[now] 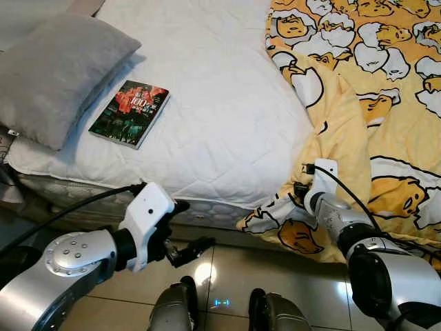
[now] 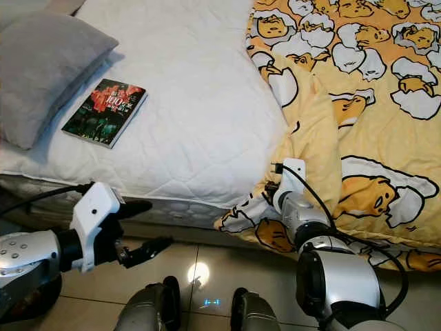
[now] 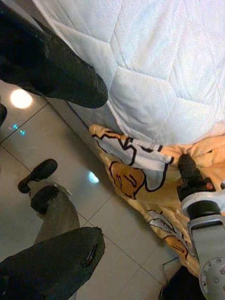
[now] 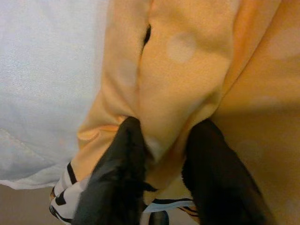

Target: Clean up the room

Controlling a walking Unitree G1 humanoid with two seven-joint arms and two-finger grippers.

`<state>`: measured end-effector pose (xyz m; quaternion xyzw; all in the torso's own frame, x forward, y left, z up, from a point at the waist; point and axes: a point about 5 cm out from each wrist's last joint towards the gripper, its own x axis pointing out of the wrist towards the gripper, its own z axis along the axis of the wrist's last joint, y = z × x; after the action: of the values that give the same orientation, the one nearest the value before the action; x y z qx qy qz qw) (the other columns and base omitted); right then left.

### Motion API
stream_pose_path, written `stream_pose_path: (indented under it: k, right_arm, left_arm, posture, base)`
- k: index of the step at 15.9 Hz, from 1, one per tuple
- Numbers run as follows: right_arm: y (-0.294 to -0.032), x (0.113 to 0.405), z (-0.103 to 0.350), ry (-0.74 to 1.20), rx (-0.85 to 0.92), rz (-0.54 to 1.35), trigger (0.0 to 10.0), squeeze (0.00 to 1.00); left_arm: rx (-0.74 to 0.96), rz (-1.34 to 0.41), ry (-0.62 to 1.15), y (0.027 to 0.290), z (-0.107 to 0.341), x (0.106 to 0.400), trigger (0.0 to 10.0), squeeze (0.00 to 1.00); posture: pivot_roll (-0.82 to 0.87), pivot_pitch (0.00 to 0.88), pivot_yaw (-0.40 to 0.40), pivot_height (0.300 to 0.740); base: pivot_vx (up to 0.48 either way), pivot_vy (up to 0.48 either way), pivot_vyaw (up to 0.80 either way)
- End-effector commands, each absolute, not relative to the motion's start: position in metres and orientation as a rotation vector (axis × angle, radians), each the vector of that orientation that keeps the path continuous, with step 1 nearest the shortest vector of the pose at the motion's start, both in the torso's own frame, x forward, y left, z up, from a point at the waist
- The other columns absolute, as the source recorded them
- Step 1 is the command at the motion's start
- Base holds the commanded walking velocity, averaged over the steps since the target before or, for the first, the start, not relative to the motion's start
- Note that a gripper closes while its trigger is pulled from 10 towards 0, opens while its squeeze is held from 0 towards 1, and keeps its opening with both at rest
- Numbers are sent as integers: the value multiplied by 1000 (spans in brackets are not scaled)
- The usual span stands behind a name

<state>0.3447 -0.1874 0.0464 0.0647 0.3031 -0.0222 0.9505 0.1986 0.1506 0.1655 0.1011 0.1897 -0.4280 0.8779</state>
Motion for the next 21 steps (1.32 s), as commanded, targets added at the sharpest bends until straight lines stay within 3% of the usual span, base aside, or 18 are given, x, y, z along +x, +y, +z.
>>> stream_pose_path:
  k: [1,9,12,15,18,21]
  right_arm:
    - [-188,338,38,641,176,-58,0,0]
    - [-200,336,38,616,246,-93,0,0]
    - [-200,338,43,568,248,-1,0,0]
    - [-188,335,46,497,277,302,0,0]
    - [-179,327,45,471,296,484,0,0]
    - [-157,299,35,498,231,865,0,0]
  left_arm:
    - [214,-894,406,151,166,194,10000,0]
    - [214,-890,412,152,165,193,10000,0]
    - [215,-884,409,152,165,194,10000,0]
    - [216,-874,393,152,166,198,10000,0]
    - [213,-874,385,151,166,200,10000,0]
    - [211,-883,377,149,165,202,10000,0]
  posture:
    - [187,274,17,740]
    - [183,270,15,740]
    - [176,257,12,740]
    - [161,232,9,740]
    - [153,223,12,740]
    - [145,212,15,740]
  base:
    - [0,0,0]
    - [0,0,0]
    - [0,0,0]
    - [0,0,0]
    - [0,0,0]
    - [0,0,0]
